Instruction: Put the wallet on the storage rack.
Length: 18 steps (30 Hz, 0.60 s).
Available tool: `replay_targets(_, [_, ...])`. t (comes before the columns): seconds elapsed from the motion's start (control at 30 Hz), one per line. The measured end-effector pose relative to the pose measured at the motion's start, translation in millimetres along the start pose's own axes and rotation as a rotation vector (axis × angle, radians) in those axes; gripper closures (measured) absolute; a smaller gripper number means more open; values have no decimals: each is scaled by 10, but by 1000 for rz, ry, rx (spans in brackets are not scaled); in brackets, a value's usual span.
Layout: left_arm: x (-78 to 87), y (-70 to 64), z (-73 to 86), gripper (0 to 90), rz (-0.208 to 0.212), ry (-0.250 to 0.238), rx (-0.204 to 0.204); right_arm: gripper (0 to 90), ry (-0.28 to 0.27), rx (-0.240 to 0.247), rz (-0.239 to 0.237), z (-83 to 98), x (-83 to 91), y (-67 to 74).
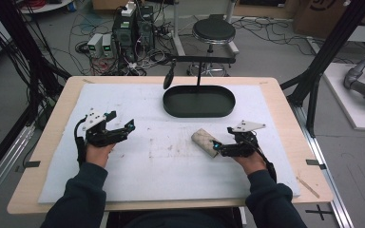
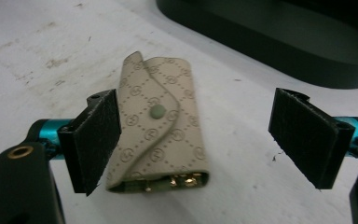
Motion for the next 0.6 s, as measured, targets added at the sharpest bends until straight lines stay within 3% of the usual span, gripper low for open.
replay_targets(0.27, [-6, 10, 16, 175, -1, 12, 3, 171, 85, 55, -29, 78, -255, 175])
replay_targets(0.5, [-15, 18, 32, 175, 0, 17, 12, 170, 184, 94, -13, 214, -400, 174])
replay_targets(0.6, [-18, 23, 39, 175, -1, 23, 9, 175, 193, 86, -18, 225, -413, 166])
Point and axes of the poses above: each handheld gripper's, and its own axes: x roughly backward along the jaws, z roughly out of its underside, y roughly to its left, the point moved 8 cm from there along -x, roughly forward along the jaws, and after that the axes turned 4 degrees about -x, right-handed, at the moved point
